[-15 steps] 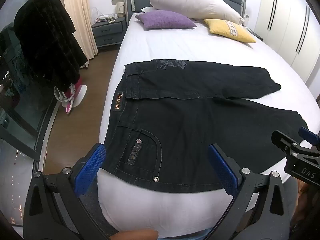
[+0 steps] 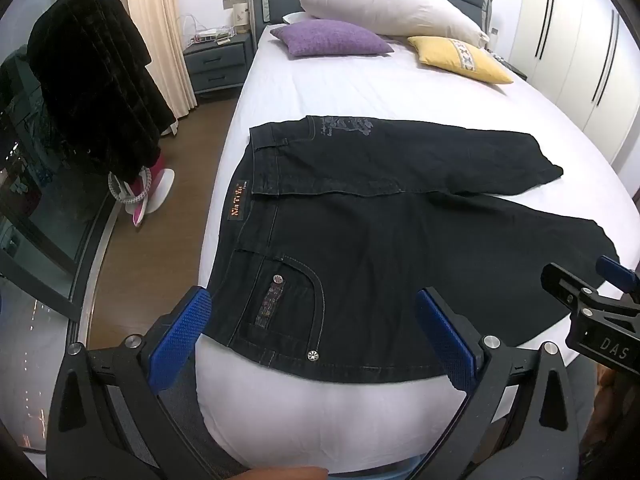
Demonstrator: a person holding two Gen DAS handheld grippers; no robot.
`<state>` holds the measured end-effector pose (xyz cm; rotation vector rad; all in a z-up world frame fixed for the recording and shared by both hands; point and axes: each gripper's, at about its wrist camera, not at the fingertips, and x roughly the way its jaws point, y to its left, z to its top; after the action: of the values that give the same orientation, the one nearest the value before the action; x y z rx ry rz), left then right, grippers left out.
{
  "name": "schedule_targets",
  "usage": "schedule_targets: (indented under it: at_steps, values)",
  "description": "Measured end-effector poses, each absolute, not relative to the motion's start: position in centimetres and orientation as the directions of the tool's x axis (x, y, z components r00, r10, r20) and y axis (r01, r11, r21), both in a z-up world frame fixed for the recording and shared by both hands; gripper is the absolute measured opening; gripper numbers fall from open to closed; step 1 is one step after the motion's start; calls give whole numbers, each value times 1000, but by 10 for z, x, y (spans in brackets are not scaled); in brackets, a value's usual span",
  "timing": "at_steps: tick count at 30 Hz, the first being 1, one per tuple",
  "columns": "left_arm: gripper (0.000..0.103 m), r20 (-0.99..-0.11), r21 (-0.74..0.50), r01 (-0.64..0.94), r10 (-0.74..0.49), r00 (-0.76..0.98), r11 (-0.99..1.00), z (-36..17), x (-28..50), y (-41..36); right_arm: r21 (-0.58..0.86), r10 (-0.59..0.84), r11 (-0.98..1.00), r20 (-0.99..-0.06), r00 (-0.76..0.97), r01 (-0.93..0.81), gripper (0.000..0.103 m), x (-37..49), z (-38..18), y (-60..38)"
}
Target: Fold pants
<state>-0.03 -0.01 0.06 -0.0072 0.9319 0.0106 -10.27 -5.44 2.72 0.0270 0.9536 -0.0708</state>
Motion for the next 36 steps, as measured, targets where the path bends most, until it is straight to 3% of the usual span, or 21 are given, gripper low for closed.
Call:
schedule_targets:
  at_steps: [36]
  values:
    - [103, -806, 3, -13, 10, 592, 1000, 0, 0, 0, -3, -43, 997, -822, 568, 71, 103, -101, 24, -54]
